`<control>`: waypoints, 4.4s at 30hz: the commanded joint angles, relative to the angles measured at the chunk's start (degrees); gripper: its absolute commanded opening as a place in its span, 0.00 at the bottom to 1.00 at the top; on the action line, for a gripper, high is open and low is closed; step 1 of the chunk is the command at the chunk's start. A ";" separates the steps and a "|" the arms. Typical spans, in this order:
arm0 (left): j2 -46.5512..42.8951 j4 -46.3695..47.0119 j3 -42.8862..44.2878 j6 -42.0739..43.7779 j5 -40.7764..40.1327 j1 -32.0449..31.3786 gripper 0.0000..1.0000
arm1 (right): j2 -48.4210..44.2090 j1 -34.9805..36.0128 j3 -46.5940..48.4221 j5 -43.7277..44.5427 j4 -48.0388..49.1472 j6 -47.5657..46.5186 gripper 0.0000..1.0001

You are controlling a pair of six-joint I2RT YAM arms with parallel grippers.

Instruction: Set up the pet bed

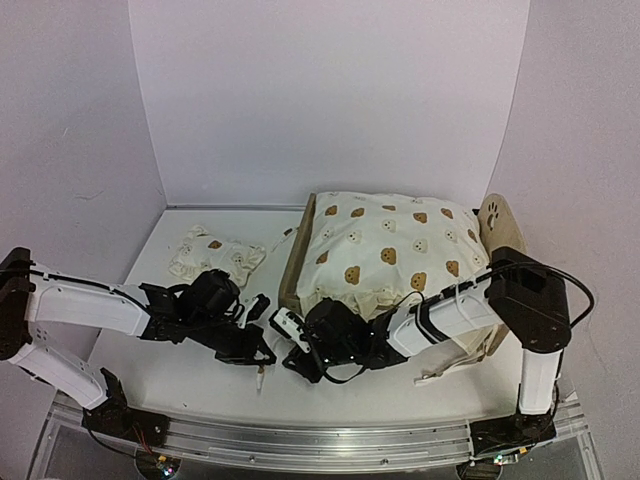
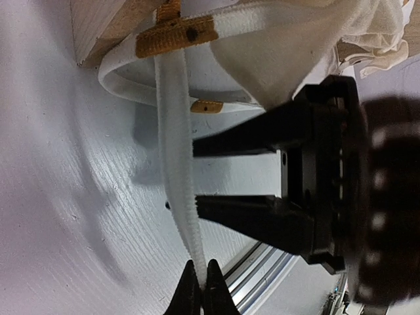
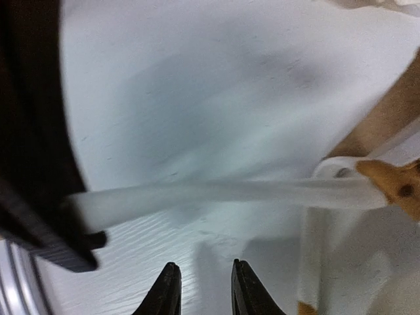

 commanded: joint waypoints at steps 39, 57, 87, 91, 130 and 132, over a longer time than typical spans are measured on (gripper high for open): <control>2.80 0.54 -0.78 0.96 1.70 -0.22 0.00 | -6.37 -2.02 -4.43 22.49 12.85 11.71 0.00; -8.02 34.40 -8.75 36.61 -31.98 -7.73 0.29 | -11.23 -4.52 -16.88 9.99 30.89 7.86 0.00; 18.97 51.20 1.35 68.63 -44.34 -9.63 0.24 | -11.08 -5.50 -19.06 6.04 35.42 8.91 0.00; 19.23 51.25 1.96 67.51 -44.20 -9.27 0.20 | -10.91 -5.54 -18.73 6.20 35.50 8.93 0.00; 4.61 35.60 -2.27 49.25 -21.10 -2.90 0.00 | -3.67 -7.51 -11.73 9.40 42.52 7.20 0.00; 4.43 34.88 -1.97 47.61 -19.03 -2.13 0.00 | -2.34 -8.38 -11.14 6.25 44.44 8.15 0.00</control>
